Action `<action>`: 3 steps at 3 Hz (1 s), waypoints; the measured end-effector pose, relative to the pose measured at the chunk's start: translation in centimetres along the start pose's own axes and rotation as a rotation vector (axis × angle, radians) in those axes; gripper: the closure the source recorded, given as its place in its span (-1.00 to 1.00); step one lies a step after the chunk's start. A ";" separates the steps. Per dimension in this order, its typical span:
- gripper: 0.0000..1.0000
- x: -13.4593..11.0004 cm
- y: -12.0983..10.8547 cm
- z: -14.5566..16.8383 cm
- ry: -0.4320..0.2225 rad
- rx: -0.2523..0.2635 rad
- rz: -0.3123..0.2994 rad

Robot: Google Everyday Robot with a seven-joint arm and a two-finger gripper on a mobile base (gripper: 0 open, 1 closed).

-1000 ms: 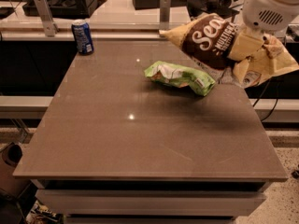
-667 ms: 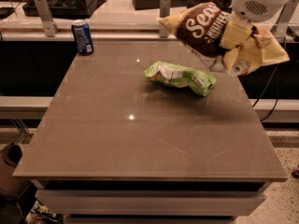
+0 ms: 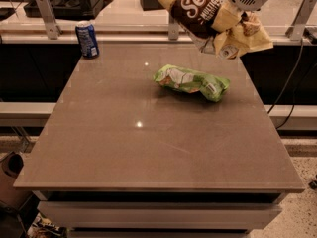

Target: Move brown chip bag near pepsi can

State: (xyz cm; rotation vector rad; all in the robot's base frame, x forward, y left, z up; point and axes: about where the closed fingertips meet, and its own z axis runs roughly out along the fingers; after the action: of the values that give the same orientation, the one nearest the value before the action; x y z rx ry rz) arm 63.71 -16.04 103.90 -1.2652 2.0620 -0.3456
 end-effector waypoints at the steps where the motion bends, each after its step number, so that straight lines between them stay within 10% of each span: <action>1: 1.00 -0.1 0.0 0.1 0.000 -0.001 -0.001; 3: 1.00 -4.5 1.5 5.7 -0.051 -0.065 -0.033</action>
Offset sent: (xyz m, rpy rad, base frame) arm 0.0503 0.0522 -0.0382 0.0343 0.0373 0.0762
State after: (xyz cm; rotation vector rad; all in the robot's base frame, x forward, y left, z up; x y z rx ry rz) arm 67.83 -10.76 100.75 -1.3343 2.0260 -0.2609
